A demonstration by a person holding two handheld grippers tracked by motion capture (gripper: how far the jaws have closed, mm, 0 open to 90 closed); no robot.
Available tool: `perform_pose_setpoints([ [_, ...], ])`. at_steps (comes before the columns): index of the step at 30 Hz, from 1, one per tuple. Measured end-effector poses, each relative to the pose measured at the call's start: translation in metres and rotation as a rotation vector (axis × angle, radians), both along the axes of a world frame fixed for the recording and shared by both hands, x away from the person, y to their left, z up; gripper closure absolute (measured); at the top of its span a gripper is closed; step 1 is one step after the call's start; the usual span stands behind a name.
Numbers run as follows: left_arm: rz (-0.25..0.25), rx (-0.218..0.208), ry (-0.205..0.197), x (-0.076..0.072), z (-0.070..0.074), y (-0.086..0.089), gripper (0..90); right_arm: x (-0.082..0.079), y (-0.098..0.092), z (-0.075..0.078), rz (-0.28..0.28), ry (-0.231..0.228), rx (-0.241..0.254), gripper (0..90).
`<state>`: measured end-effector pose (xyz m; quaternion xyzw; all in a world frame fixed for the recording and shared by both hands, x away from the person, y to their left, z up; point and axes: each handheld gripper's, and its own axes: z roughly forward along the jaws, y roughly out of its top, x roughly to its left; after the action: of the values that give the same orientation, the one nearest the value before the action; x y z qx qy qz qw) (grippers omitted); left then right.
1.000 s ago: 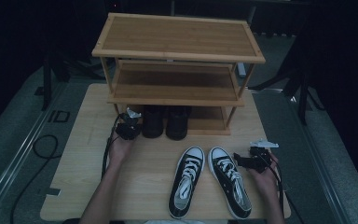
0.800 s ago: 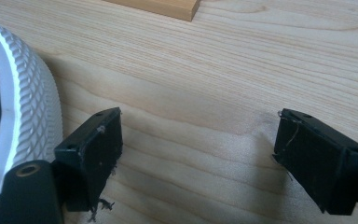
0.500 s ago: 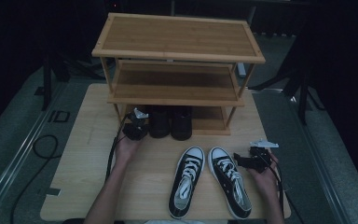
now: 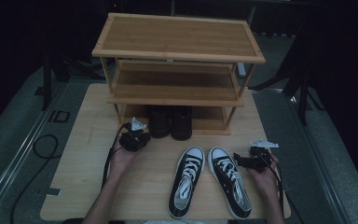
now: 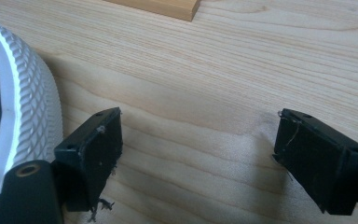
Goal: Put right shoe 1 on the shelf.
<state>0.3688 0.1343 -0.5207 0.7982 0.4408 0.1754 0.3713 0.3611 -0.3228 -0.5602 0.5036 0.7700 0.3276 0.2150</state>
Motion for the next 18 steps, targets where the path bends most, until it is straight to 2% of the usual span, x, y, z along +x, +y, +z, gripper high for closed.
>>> perform_pose_setpoints([
  [3,-0.025,-0.006,0.004,-0.01,-0.001,-0.002,81.9,0.0,0.0,0.0,0.001,0.0,0.0,14.9],
  [8,-0.04,0.022,0.011,-0.025,-0.007,0.001,74.8,0.0,0.0,0.0,0.001,0.0,-0.001,14.8],
  [13,-0.012,0.014,0.03,-0.031,-0.011,0.008,64.6,-0.001,0.001,0.0,0.011,0.001,-0.002,14.3],
  [18,-0.001,0.006,0.052,-0.038,-0.015,0.011,60.2,-0.001,0.001,0.0,0.01,0.0,-0.002,14.6],
])
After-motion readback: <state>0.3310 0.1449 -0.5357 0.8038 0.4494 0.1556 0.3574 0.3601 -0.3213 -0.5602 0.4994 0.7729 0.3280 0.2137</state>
